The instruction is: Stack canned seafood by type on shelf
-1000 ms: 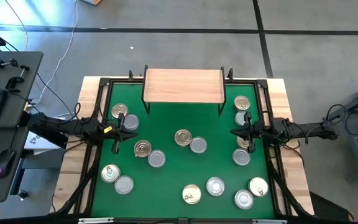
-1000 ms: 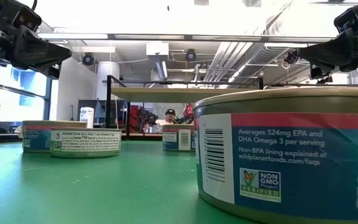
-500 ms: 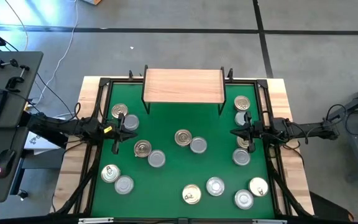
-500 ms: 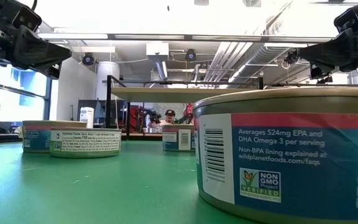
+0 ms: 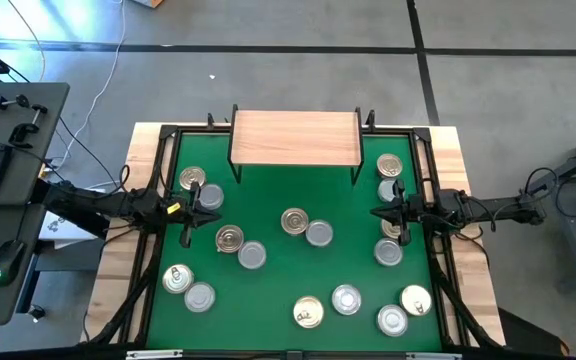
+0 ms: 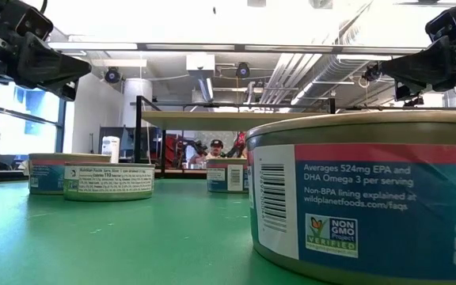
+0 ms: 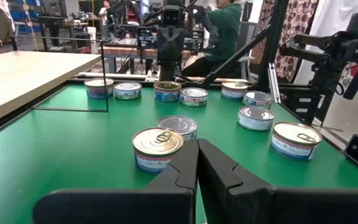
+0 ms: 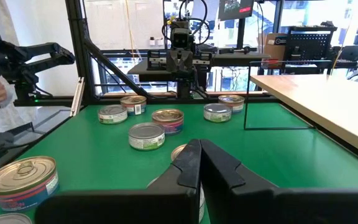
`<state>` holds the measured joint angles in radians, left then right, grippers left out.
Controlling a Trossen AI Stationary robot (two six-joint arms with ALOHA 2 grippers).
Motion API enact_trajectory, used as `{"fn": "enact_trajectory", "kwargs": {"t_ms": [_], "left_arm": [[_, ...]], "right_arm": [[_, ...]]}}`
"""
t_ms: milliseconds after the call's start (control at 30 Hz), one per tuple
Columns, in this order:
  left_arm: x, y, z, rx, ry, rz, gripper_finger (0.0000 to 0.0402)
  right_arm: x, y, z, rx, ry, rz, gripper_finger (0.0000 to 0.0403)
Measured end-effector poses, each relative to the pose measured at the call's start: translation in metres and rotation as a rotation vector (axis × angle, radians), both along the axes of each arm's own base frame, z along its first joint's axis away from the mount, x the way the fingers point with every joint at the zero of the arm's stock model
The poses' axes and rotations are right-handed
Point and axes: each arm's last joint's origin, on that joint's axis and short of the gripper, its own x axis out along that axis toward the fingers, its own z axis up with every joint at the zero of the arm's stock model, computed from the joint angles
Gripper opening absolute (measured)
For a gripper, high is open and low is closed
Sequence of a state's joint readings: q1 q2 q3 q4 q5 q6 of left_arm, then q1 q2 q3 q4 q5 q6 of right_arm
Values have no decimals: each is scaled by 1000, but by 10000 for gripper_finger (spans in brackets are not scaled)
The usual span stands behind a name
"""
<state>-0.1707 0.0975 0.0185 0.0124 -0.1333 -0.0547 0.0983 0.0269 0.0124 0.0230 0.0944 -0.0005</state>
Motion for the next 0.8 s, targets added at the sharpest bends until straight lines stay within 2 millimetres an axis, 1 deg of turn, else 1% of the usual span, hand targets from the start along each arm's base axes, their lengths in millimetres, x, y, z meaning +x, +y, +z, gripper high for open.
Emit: {"fn": "enact_trajectory", "kwargs": {"t_ms": [67, 267, 333, 567, 800], "left_arm": [[0, 0, 1, -13, -6, 7, 0], [1, 1, 12, -35, -123, 23, 0], [2, 0, 14, -37, -137, 30, 0], [16, 0, 3, -11, -22, 100, 0], [30, -4, -6, -22, 48, 100, 0]], "right_arm": [[0, 0, 0, 0, 1, 0, 0], [0, 0, 0, 0, 0, 0, 0], [0, 0, 0, 0, 0, 0, 0], [0, 0, 0, 0, 0, 0, 0], [0, 0, 0, 0, 0, 0, 0]]}}
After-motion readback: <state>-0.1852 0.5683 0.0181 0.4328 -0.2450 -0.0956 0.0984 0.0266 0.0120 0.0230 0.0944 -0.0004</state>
